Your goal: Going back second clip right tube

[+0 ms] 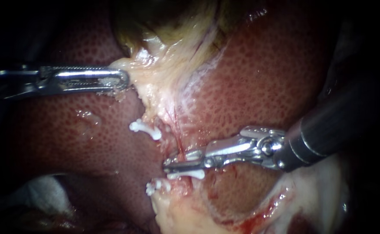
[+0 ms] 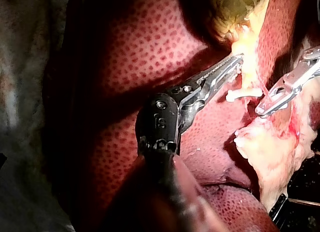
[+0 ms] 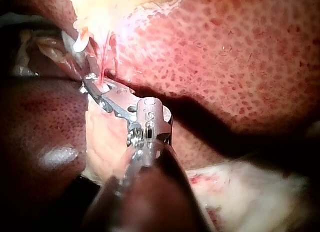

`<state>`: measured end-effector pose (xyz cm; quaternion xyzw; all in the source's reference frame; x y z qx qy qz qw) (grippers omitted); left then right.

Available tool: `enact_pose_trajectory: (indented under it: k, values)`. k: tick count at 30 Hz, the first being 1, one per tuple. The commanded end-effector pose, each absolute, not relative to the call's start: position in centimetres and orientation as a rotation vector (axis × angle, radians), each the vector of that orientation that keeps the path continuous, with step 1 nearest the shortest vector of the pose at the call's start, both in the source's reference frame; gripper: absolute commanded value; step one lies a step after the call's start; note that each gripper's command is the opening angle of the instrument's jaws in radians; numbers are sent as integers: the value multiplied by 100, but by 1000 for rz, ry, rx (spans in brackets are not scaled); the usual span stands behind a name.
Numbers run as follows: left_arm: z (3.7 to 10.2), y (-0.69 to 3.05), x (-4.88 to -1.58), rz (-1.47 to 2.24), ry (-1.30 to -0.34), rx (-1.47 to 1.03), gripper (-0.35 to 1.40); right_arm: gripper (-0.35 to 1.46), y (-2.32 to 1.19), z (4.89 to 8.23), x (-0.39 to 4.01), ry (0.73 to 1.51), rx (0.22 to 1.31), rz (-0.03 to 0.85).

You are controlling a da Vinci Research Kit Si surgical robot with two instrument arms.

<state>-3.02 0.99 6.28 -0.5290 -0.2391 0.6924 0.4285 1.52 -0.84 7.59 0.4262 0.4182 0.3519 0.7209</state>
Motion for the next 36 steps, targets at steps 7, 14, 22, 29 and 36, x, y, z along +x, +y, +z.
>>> enact_pose_trajectory:
  k: [7, 14, 22, 29, 36]
  values:
    - [628, 98, -302, 1729, -597, -1321, -35, -35, -85, 760, 152, 924, 947, 773]
    - [628, 98, -301, 1729, -597, -1321, -35, -8, -89, 765, 154, 924, 955, 770]
    - [628, 98, -301, 1729, -598, -1321, -35, 49, -87, 773, 162, 1080, 768, 626]
    - [628, 98, -300, 1729, -598, -1321, -35, 49, -84, 776, 152, 1089, 739, 595]
    - [628, 98, -300, 1729, -598, -1321, -35, 49, -79, 764, 123, 1097, 736, 564]
